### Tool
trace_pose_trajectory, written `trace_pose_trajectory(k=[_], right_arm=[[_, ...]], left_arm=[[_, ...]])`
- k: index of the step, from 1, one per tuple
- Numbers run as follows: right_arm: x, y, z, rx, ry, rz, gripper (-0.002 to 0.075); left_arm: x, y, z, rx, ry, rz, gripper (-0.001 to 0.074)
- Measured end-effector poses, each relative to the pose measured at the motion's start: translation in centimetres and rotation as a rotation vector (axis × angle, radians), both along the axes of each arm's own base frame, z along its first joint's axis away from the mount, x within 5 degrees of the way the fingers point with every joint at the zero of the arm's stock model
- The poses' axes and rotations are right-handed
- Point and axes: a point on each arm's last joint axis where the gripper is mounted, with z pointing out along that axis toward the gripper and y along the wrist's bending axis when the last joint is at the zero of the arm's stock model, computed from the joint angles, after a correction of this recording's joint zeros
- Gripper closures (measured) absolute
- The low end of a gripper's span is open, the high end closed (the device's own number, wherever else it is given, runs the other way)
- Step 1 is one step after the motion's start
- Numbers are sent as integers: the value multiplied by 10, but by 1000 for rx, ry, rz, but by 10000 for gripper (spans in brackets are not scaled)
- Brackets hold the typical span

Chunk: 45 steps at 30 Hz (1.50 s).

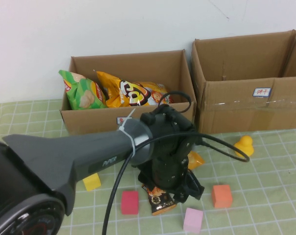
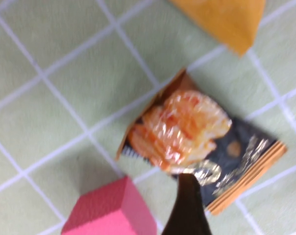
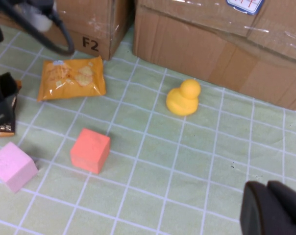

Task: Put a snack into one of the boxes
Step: Pick up the biscuit

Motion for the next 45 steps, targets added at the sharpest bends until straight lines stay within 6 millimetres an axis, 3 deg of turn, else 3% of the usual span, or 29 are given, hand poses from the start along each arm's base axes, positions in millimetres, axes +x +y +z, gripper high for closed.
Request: trace_pose_trajectory(k=[13, 20, 26, 38, 45], right_arm=[[0, 0, 0, -2, 3, -1, 728], [-1, 0, -5, -5, 13, 1, 728], [-1, 0, -6, -1, 8, 3, 728], [-1, 0, -5, 2, 2, 6, 728], [-1, 0, -5, 2, 2, 6, 728]], left_arm=[[-17, 13, -24, 93, 130, -81, 257], [-18, 12, -28, 109, 144, -181, 257], [-11, 19, -48, 127, 184, -176, 257], [7, 24, -48, -4, 139, -86, 257], [6, 21, -46, -34, 161, -81, 257]])
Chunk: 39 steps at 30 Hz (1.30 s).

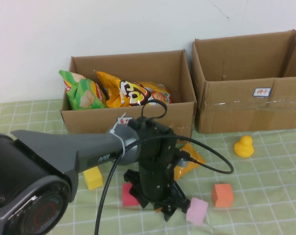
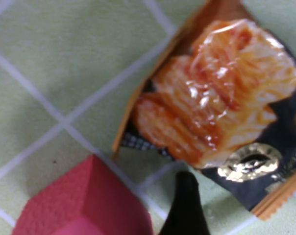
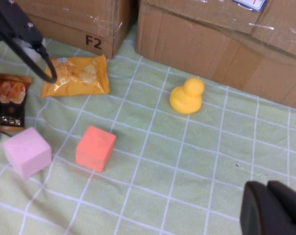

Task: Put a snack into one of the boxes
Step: Pick up the biscuit

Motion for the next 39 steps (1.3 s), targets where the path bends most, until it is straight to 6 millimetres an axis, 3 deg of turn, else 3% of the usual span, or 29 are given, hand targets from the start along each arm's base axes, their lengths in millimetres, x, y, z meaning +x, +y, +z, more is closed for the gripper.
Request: trace_pose_trajectory(k=[13, 23, 33, 39], right_arm=[[0, 0, 0, 0, 0, 0, 728], [0, 0, 0, 0, 0, 0, 728], [0, 0, 0, 0, 0, 0, 728], [0, 0, 0, 0, 0, 0, 728]], left_arm=[[-13, 1, 2, 4, 129, -133, 257], [-7, -7, 35, -136, -19, -161, 257], [6, -10, 27, -160, -87, 161, 257], [9, -4, 24, -105, -118, 229, 257]])
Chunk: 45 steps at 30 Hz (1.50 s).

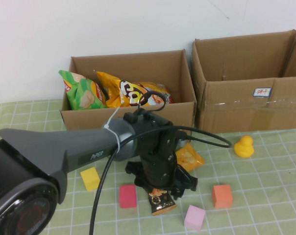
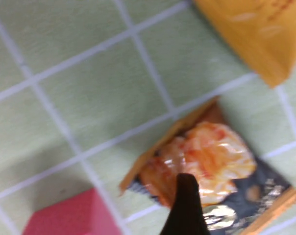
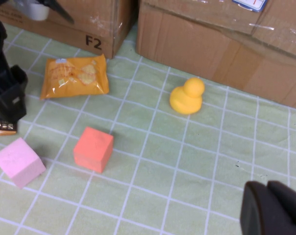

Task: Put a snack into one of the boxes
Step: Pick up the biscuit

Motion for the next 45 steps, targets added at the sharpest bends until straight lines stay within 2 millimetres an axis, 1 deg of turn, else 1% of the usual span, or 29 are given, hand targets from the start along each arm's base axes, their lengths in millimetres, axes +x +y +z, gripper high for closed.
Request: trace_pose_trajectory(k=[6, 12, 19, 22, 40, 42, 45], right_arm=[[0, 0, 0, 0, 0, 0, 728], [0, 0, 0, 0, 0, 0, 728], [0, 0, 0, 2, 1, 0, 728], [0, 0, 0, 2, 1, 0, 728], [0, 0, 0, 8, 3, -2, 728], [0, 0, 0, 8, 3, -2, 728], [0, 0, 0, 9, 4, -2, 728]], left_arm=[[2, 7, -1, 73, -16, 60, 257], [2, 8, -1, 80, -8, 83, 257], [2, 8, -14, 100, 21, 84, 257], [1, 8, -17, 100, 30, 87, 257], [3, 5, -18, 82, 5, 22, 257], [3, 5, -18, 82, 3, 16, 270], [3, 5, -17, 83, 1, 3, 327]])
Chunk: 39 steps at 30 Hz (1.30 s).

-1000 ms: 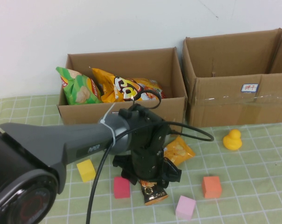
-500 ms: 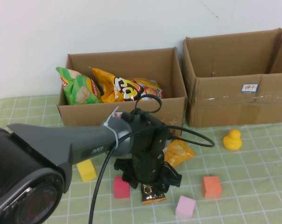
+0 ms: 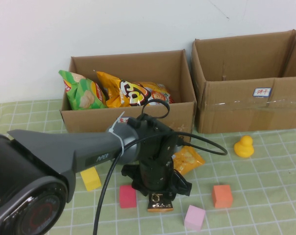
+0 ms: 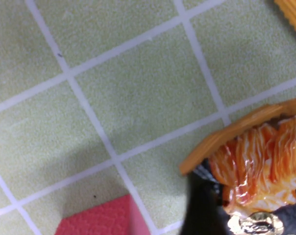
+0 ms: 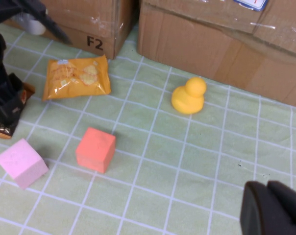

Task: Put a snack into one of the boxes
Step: Pick up the biscuit, then place the biscuit in the biscuit box

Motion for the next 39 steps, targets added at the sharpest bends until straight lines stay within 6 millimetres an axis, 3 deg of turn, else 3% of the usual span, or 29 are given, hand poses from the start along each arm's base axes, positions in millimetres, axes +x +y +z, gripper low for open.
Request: trace_pose_trajectory(k=[10, 18, 27, 39], right_arm=[[0, 0, 0, 1, 0, 0, 728], [0, 0, 0, 1, 0, 0, 728], [0, 0, 0, 1, 0, 0, 728], [0, 0, 0, 1, 0, 0, 728]], left_arm=[[1, 0, 0, 1, -9, -38, 601], [5, -3, 14, 29, 6, -56, 703], [20, -15, 62, 22, -24, -141, 707], [43, -35, 158, -122, -267, -241, 709]])
